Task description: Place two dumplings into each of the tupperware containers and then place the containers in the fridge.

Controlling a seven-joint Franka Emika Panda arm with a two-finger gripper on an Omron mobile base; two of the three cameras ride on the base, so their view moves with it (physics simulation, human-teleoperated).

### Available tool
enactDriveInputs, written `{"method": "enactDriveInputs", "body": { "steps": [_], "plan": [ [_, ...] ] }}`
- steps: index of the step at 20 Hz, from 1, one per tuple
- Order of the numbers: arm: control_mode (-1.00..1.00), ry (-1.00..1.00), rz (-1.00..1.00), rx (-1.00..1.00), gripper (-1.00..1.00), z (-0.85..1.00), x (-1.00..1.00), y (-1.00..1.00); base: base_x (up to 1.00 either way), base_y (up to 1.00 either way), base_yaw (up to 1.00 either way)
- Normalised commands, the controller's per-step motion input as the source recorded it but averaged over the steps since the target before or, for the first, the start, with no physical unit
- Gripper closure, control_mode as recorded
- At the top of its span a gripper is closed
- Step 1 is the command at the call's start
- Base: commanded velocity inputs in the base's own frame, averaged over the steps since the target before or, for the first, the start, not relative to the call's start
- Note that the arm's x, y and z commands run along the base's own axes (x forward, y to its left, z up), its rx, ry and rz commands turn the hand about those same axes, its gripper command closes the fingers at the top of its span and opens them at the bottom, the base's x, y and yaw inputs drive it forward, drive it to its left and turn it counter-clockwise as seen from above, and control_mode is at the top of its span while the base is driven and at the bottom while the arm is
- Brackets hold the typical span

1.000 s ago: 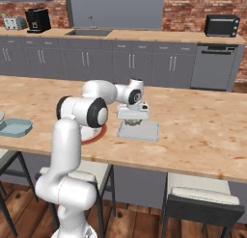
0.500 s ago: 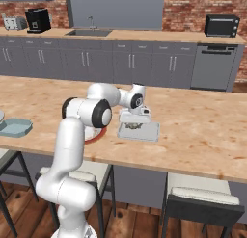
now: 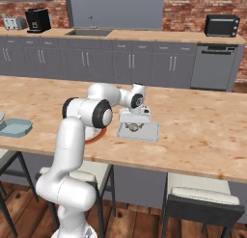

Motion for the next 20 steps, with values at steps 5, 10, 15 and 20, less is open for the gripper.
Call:
{"method": "enactDriveInputs", "body": {
  "steps": [5, 10, 15, 20],
  "plan": [
    [-1.00, 0.00, 0.00, 0.00, -1.00, 0.08, -0.05, 0.00, 0.00, 0.00, 0.00],
    [-1.00, -0.01, 0.00, 0.00, -1.00, 0.87, -0.44, 0.13, 0.00, 0.00, 0.00],
    [-1.00, 0.00, 0.00, -0.03, -1.00, 0.58, -0.70, 0.77, 0.00, 0.00, 0.00],
    [-1.00, 0.00, 0.00, -0.07, -1.00, 0.00, -0.59, 1.00, 0.00, 0.00, 0.00]
  ]
}}
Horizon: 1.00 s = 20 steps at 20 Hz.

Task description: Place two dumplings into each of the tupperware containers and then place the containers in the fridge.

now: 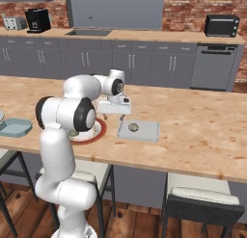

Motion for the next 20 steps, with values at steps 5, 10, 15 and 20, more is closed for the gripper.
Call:
{"method": "enactDriveInputs", "body": {
  "steps": [5, 10, 15, 20],
  "plan": [
    [-1.00, 0.02, 0.00, 0.00, -1.00, 0.05, -0.50, 1.00, 0.00, 0.00, 0.00],
    [-1.00, 0.03, 0.00, 0.00, -1.00, 0.02, -0.61, 1.00, 0.00, 0.00, 0.00],
    [-1.00, 0.00, -0.01, 0.00, -1.00, 0.00, -0.46, 0.94, 0.00, 0.00, 0.00],
    [-1.00, 0.00, -0.02, 0.00, -1.00, 0.03, 0.09, 0.19, 0.00, 0.00, 0.00]
  ]
}}
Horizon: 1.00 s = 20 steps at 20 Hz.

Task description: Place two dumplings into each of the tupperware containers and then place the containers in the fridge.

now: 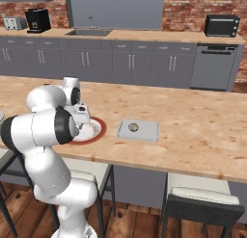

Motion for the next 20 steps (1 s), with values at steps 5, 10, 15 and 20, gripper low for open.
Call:
{"method": "enactDriveInputs", "body": {
  "steps": [5, 10, 15, 20],
  "plan": [
    [-1.00, 0.00, 0.00, 0.00, -1.00, -0.03, 0.31, 0.27, 0.00, 0.00, 0.00],
    [-1.00, 0.00, 0.00, -0.01, -1.00, -0.15, 0.40, 0.39, 0.00, 0.00, 0.00],
    [-1.00, -0.04, 0.00, 0.00, -1.00, -0.39, 0.43, 0.00, 0.00, 0.00, 0.00],
    [-1.00, -0.01, 0.00, 0.00, -1.00, -0.33, 0.34, 0.00, 0.00, 0.00, 0.00]
  ]
}}
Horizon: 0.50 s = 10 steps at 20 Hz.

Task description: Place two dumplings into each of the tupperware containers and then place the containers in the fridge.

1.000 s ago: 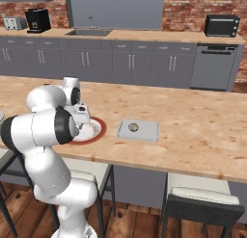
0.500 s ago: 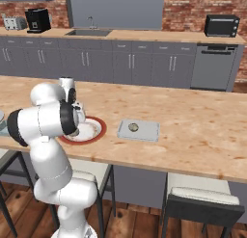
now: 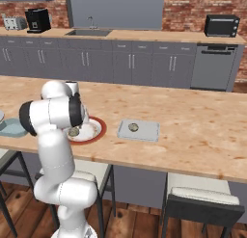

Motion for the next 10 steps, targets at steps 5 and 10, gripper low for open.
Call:
{"method": "enactDriveInputs", "body": {
  "steps": [5, 10],
  "plan": [
    [-1.00, 0.00, 0.00, 0.00, -1.00, -0.29, 0.31, 0.00, 0.00, 0.00, 0.00],
    [-1.00, 0.02, 0.00, 0.00, -1.00, -0.13, 0.01, 0.00, 0.00, 0.00, 0.00]
  ]
}}
